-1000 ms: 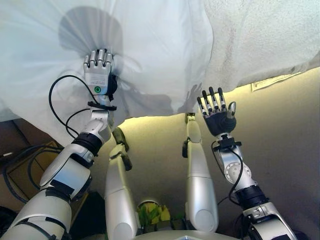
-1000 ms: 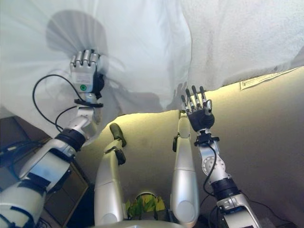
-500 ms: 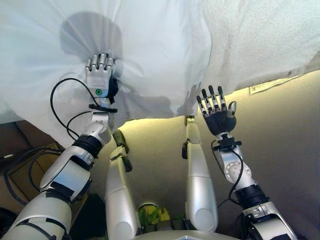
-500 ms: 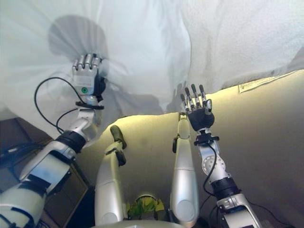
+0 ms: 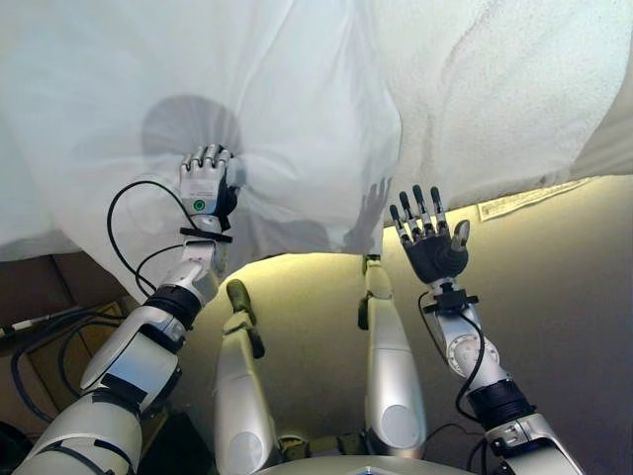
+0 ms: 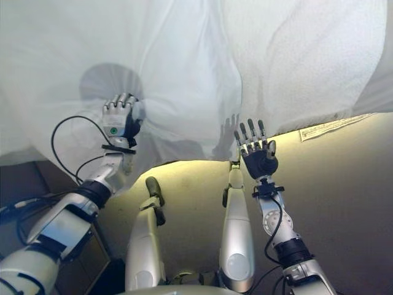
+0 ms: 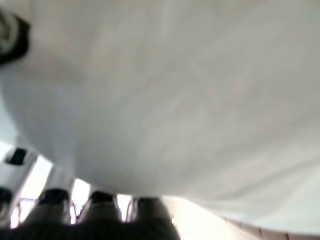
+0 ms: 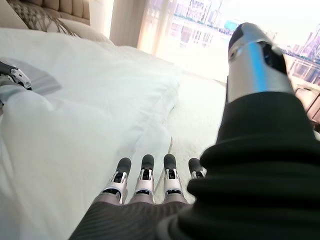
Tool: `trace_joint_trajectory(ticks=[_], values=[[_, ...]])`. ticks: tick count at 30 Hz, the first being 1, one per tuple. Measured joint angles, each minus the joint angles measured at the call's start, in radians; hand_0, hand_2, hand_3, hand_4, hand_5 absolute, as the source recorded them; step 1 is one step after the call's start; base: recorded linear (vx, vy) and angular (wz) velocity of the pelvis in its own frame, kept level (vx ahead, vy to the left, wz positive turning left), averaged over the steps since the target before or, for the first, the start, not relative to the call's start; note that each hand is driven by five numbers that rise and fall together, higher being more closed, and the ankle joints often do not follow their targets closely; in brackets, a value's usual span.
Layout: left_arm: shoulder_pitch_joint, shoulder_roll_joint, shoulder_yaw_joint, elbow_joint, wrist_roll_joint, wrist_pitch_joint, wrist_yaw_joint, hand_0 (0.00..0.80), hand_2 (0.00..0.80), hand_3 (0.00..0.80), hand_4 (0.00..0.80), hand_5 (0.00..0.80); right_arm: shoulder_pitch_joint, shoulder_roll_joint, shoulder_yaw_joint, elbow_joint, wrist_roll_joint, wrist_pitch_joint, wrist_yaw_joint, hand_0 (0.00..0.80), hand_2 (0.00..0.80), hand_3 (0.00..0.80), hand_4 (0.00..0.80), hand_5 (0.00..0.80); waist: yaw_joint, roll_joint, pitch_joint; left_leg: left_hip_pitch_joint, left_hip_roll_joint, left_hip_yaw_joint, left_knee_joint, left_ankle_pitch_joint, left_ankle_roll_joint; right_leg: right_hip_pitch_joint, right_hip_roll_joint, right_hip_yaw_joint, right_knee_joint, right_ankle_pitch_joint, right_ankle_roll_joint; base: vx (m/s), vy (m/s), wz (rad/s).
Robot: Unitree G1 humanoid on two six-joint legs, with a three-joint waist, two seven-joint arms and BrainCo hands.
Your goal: Make the bed neatly
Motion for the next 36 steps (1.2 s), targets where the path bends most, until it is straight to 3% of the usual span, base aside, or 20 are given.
trace_joint_trajectory(ticks=[10, 15, 22, 27, 34, 35, 36], values=[[0.129, 0.030, 0.004, -0.121, 0.000, -0.054, -0.047, 0.800, 0.800, 0.800, 0.800, 0.800, 0.039, -0.017, -0.003, 0.000, 0.001, 0.004, -0.002, 0.000, 0.000, 0.000, 0.000, 0.000, 0.054, 0.012, -0.007, 0.100, 0.005, -0.023, -0.042, 0.013, -0.013, 0.107, -0.001, -0.040, -0.005, -0.013, 0.000, 0.064, -0.040, 0.05], [0.265, 0.053, 0.099, -0.176, -0.001, -0.054, -0.058, 0.800, 0.800, 0.800, 0.800, 0.800, 0.091, -0.034, -0.039, 0.005, 0.012, 0.005, 0.002, 0.000, 0.000, 0.000, 0.000, 0.000, 0.080, 0.051, -0.032, 0.118, 0.011, -0.048, -0.053, 0.015, -0.008, 0.150, 0.000, -0.074, -0.019, -0.023, -0.006, 0.056, -0.068, 0.11], [0.441, 0.131, 0.197, -0.212, -0.022, -0.092, -0.097, 0.800, 0.800, 0.800, 0.800, 0.800, 0.152, -0.034, -0.064, 0.019, 0.028, 0.013, 0.025, 0.000, 0.000, 0.000, 0.000, 0.000, 0.118, 0.061, -0.097, 0.177, 0.012, -0.051, -0.078, 0.016, -0.009, 0.217, -0.006, -0.092, -0.039, -0.030, 0.000, 0.046, -0.019, 0.05], [0.537, 0.141, 0.197, -0.265, -0.021, -0.114, -0.138, 0.800, 0.800, 0.800, 0.800, 0.800, 0.172, -0.032, -0.079, 0.047, 0.028, 0.021, 0.039, 0.000, 0.000, 0.000, 0.000, 0.000, 0.134, 0.072, -0.136, 0.201, -0.006, -0.056, -0.089, 0.017, -0.006, 0.252, -0.026, -0.104, -0.051, -0.036, 0.009, 0.045, 0.037, 0.10], [0.591, 0.110, 0.194, -0.233, -0.023, -0.116, -0.146, 0.800, 0.800, 0.800, 0.800, 0.800, 0.192, -0.034, -0.105, 0.047, 0.028, 0.032, 0.029, 0.000, 0.000, 0.000, 0.000, 0.000, 0.132, 0.098, -0.173, 0.227, -0.020, -0.058, -0.111, 0.021, -0.001, 0.279, -0.037, -0.109, -0.061, -0.038, 0.018, 0.017, 0.013, 0.04], [0.590, 0.105, 0.193, -0.232, -0.023, -0.122, -0.135, 0.499, 0.499, 0.499, 0.499, 0.499, 0.192, -0.034, -0.105, 0.047, 0.028, 0.032, 0.029, 0.000, 0.000, 0.000, 0.000, 0.000, 0.132, 0.102, -0.176, 0.227, -0.020, -0.058, -0.112, 0.021, 0.000, 0.279, -0.037, -0.109, -0.061, -0.038, 0.018, 0.000, 0.000, 0.00], [0.589, 0.100, 0.193, -0.233, -0.023, -0.132, -0.123, 0.000, 0.000, 0.000, 0.000, 0.000, 0.193, -0.034, -0.105, 0.047, 0.029, 0.032, 0.029, 0.000, 0.000, 0.000, 0.000, 0.000, 0.132, 0.106, -0.178, 0.227, -0.020, -0.059, -0.112, 0.022, 0.000, 0.279, -0.037, -0.109, -0.060, -0.038, 0.018, -0.037, -0.045, 0.01]])
